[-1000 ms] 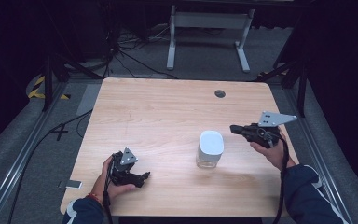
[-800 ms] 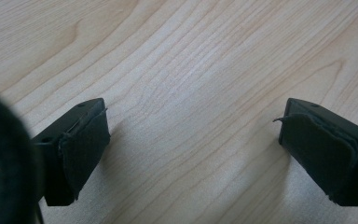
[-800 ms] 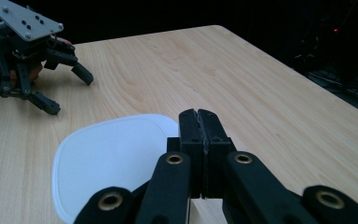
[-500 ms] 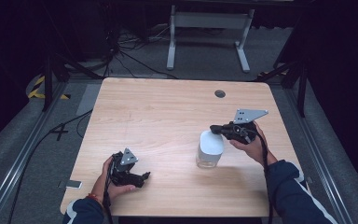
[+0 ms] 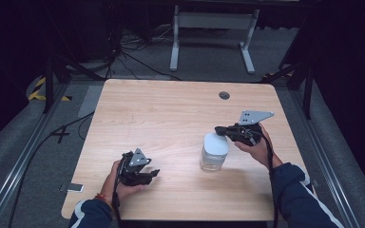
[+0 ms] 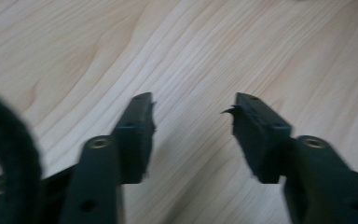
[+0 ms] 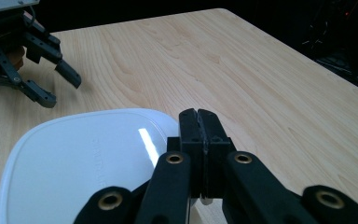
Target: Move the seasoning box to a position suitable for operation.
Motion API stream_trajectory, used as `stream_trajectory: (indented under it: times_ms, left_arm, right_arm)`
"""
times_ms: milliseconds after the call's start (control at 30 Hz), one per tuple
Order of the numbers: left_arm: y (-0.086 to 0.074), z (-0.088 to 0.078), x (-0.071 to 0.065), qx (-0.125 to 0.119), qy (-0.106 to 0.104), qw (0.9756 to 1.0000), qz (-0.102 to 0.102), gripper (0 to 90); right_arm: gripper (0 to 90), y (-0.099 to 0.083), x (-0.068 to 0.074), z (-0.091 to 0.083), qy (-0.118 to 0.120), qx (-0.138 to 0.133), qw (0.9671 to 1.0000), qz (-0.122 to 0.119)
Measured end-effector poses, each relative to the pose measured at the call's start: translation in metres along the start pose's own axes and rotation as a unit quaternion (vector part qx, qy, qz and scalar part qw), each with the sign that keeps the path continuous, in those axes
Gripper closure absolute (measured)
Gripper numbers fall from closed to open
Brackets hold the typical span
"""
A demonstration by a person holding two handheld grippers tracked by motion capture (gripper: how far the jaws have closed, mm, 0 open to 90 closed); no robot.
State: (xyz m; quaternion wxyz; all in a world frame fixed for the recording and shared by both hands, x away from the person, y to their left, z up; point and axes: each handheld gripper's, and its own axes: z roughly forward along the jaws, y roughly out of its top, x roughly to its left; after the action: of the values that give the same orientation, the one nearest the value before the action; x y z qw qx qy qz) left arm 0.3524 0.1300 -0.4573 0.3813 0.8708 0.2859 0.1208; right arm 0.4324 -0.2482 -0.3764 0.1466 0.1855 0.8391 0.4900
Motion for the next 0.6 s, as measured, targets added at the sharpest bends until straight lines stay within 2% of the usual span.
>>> stream_trajectory:
  times_ms: [33, 67, 100, 167, 200, 233, 267, 400, 467, 600]
  left_arm:
    - [0.000, 0.000, 0.000, 0.000, 0.000, 1.0000, 0.000, 57.5]
    - [0.010, 0.001, -0.005, -0.014, -0.015, 0.9998, 0.009, 57.5]
    - [0.017, 0.002, -0.007, -0.027, -0.026, 0.9992, 0.014, 69.7]
    - [0.039, 0.006, -0.017, -0.047, -0.038, 0.9975, 0.037, 78.1]
    - [0.039, 0.006, -0.017, -0.047, -0.038, 0.9975, 0.037, 82.6]
    - [0.047, 0.008, -0.020, -0.058, -0.048, 0.9962, 0.043, 82.6]
    - [0.056, 0.011, -0.025, -0.067, -0.055, 0.9950, 0.050, 86.8]
    - [0.080, 0.016, -0.037, -0.085, -0.064, 0.9915, 0.076, 89.7]
    - [0.090, 0.019, -0.040, -0.100, -0.078, 0.9892, 0.073, 89.7]
    - [0.102, 0.024, -0.045, -0.112, -0.087, 0.9872, 0.074, 89.8]
  right_arm:
    - [90.0, 0.000, -0.001, 0.000, 0.001, 0.000, 1.0000, 0.003]
    - [90.0, 0.000, -0.001, 0.000, 0.001, 0.000, 1.0000, 0.003]
    - [90.0, 0.000, 0.001, 0.000, -0.005, 0.002, 1.0000, 0.000]
    - [90.0, 0.000, 0.001, 0.000, -0.007, 0.002, 1.0000, 0.000]
    - [90.0, 0.000, 0.001, 0.000, -0.007, 0.002, 1.0000, 0.000]
    - [90.0, 0.000, 0.001, 0.000, -0.007, 0.001, 1.0000, 0.000]
    - [90.0, 0.000, 0.000, 0.000, -0.007, 0.000, 1.0000, 0.001]
    - [90.0, -0.002, -0.001, 0.001, -0.007, -0.001, 1.0000, 0.005]
    - [90.0, -0.003, -0.003, 0.001, -0.011, -0.002, 0.9999, 0.007]
    - [90.0, -0.004, -0.004, 0.001, -0.009, -0.003, 0.9999, 0.010]
